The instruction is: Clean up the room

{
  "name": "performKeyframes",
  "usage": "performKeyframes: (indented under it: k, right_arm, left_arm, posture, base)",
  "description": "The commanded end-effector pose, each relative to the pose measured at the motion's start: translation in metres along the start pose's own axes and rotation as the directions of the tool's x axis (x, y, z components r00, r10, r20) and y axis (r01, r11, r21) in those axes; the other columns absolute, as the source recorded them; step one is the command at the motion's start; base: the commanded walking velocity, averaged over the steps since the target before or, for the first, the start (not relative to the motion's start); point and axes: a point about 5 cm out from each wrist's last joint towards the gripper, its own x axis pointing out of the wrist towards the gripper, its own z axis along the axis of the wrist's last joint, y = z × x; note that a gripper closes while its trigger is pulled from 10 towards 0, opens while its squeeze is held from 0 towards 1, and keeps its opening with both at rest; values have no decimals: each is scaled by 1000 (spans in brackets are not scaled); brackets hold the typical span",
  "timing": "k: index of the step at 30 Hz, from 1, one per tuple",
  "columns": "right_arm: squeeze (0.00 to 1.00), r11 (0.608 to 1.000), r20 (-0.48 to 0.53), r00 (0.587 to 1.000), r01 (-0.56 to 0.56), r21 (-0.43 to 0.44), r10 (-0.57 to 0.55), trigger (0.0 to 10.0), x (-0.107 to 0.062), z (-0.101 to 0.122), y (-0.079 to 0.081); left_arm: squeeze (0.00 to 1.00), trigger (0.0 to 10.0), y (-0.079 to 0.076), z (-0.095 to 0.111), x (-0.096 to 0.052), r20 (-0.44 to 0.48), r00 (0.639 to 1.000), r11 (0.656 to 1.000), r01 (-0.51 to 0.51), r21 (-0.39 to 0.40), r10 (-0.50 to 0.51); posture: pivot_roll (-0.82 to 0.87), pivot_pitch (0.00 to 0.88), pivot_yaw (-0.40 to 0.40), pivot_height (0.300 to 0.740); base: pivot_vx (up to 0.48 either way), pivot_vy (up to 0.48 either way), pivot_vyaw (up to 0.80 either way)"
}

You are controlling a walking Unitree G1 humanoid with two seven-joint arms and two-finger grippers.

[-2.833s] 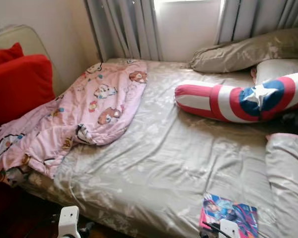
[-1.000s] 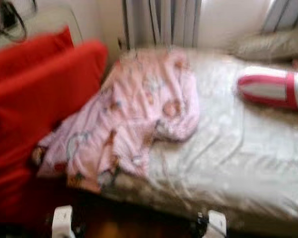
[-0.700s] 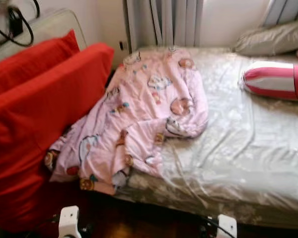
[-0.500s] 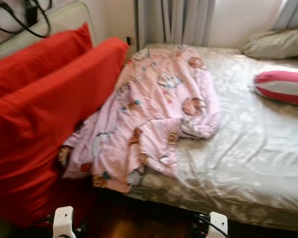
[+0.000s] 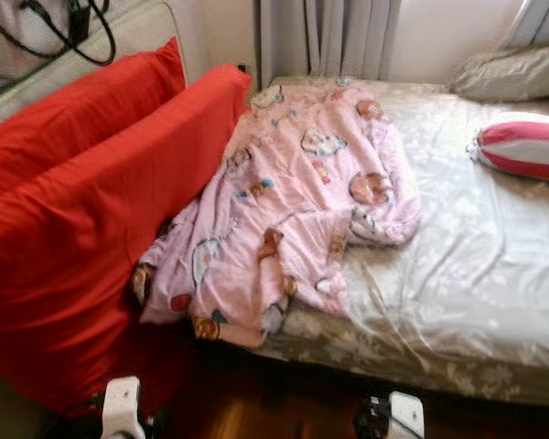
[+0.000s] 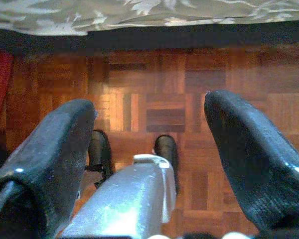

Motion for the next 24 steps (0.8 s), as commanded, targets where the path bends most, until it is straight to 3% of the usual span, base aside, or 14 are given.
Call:
performKeyframes:
  k: [1, 3, 24]
  right_arm:
    - [0, 1000, -4, 1000, -6, -2, 6, 10000, -1, -3, 2]
    - [0, 1000, -6, 1000, -6, -1, 6, 10000, -1, -3, 2]
    - [0, 1000, -13, 1000, 1, -17, -1, 10000, 0, -2, 1]
  left_arm:
    - [0, 10000, 3, -6, -2, -23, 1000, 1000, 0, 10, 0]
    - [0, 10000, 3, -7, -2, -24, 1000, 1000, 1, 11, 0]
    - [0, 10000, 2, -6, -2, -25, 1000, 1000, 10, 12, -10]
  posture:
    - [58, 26, 53, 740]
    - [58, 25, 53, 740]
    - [69, 53, 48, 740]
  base:
    - [0, 0, 756]
    - [0, 0, 750]
    - [11, 0, 0]
